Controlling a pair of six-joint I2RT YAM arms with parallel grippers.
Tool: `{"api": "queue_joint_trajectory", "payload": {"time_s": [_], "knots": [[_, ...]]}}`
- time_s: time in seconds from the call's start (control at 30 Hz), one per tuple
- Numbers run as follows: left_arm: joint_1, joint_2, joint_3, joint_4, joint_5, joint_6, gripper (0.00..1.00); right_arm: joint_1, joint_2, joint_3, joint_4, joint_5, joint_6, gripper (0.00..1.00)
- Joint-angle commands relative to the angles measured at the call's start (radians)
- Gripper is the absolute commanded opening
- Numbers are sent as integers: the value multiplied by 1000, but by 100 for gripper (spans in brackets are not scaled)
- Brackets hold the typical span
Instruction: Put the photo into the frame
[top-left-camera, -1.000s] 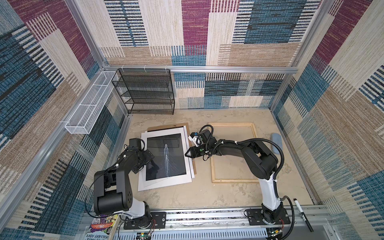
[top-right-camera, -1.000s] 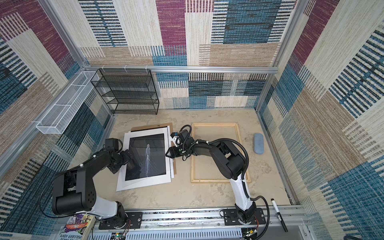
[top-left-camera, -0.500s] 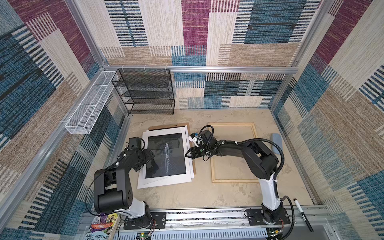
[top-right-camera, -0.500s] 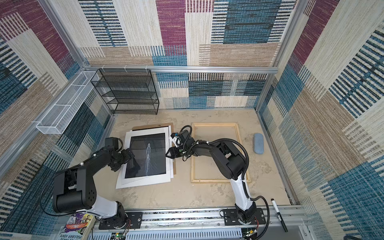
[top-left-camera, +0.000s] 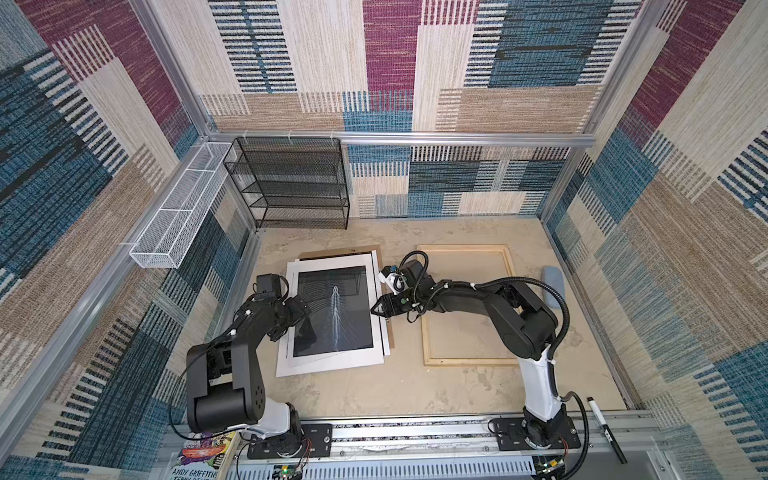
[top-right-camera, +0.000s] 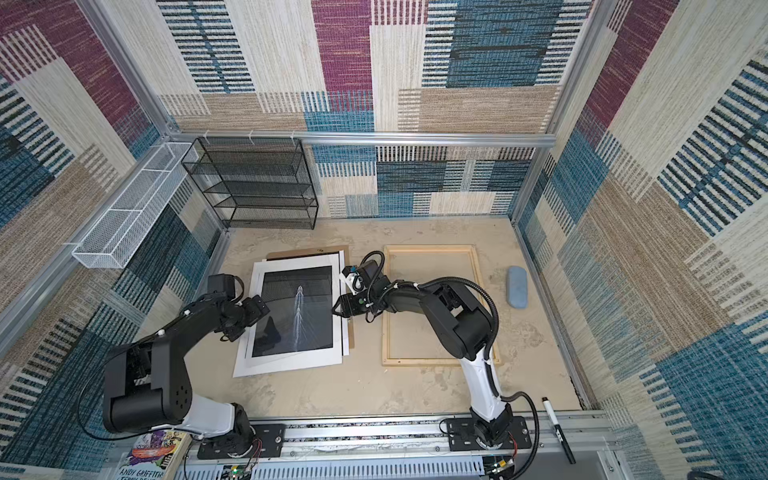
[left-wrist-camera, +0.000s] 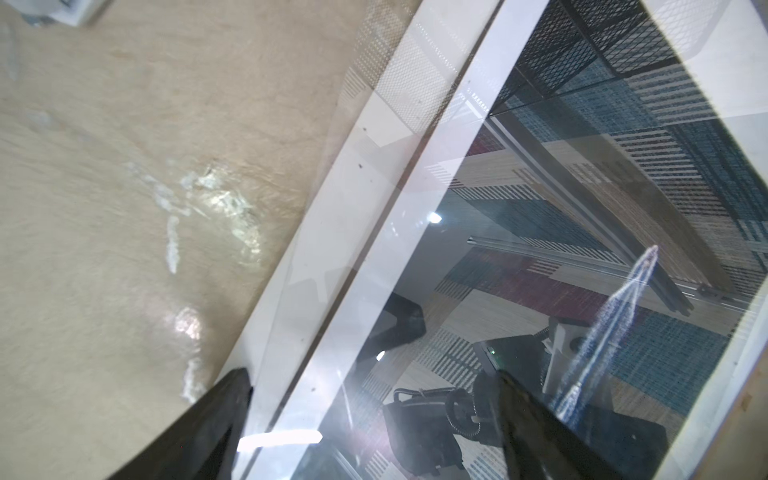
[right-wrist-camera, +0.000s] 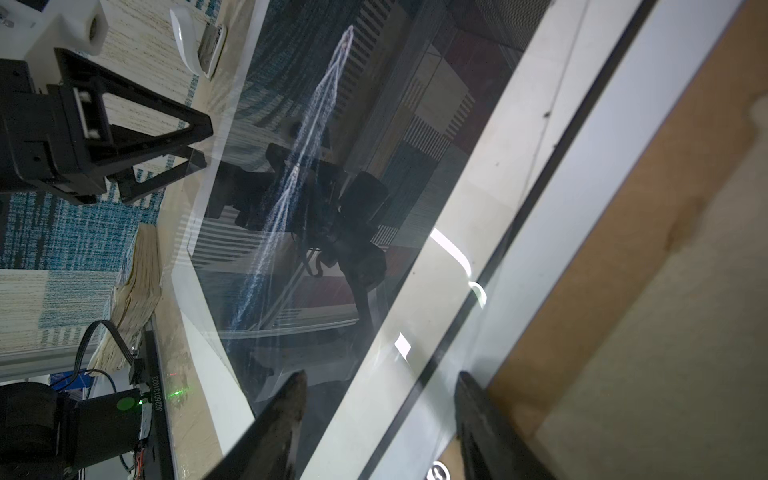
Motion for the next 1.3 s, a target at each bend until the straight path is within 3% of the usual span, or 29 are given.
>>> {"api": "queue_joint_trajectory", "payload": {"time_s": [0.0, 0.9, 1.27], "knots": [[-3, -15, -3, 11, 90, 1, 92, 4, 2, -8, -22, -17, 12, 59], [-10, -311, 39, -53, 195, -50, 79, 4, -4, -34, 11, -54, 17, 59], [-21, -354, 114, -143, 225, -28, 73, 4, -7, -41, 34, -89, 23, 59]]}}
